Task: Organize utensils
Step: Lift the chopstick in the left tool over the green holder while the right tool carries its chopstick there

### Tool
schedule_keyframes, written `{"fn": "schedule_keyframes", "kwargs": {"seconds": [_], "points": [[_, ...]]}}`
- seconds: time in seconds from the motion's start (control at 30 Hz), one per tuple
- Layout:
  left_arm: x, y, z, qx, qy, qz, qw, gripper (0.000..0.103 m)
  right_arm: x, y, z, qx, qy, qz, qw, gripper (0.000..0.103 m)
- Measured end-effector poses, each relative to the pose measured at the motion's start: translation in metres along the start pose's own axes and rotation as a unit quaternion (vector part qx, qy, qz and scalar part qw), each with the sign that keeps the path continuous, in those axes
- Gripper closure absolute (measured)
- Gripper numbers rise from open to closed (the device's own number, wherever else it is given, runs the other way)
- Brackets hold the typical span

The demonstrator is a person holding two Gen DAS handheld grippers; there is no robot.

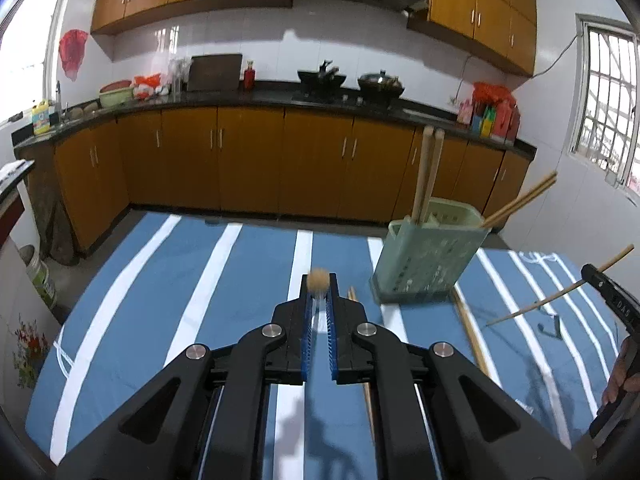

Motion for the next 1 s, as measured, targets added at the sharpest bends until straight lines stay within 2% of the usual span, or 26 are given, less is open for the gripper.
{"fn": "schedule_keyframes", "kwargs": {"seconds": [0.3,0.4,0.5,0.67,0.87,1.0], "points": [[0.010,-0.013,-0.005,0.015,0.009,0.008,0.9998,0.096,-0.009,-0.012,-0.004,0.010,-0.012,-0.007,1.000,0.095],[0.018,-0.021,-0.011,0.023,0.019,0.009,0.9995,0.096,-0.016,-0.027,-0.015,0.020,-0.036,-0.002,0.999,0.095],[0.031,-0.038,-0.024,0.040,0.038,0.018,0.9983,0.096,-0.027,-0.052,-0.033,0.036,-0.079,0.007,0.996,0.095],[0.063,-0.072,-0.047,0.081,0.073,0.033,0.9935,0.096,-0.045,-0.094,-0.058,0.069,-0.131,0.019,0.989,0.095],[0.091,-0.123,-0.058,0.147,0.083,0.015,0.9856,0.096,-0.065,-0.134,-0.057,0.105,-0.124,0.000,0.987,0.095],[0.102,-0.147,-0.051,0.175,0.081,-0.002,0.9812,0.096,-0.074,-0.139,-0.031,0.087,-0.109,-0.018,0.990,0.095]]}}
Point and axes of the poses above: each gripper's, at about its wrist camera, not at the fingertips, and z roughly the way its jaws point, x to its right, y to its underside, the point moved 10 cm from there along z, roughly the way its jaws point, and after that the axes turned 1 degree about -z, right-handed, at the moved point
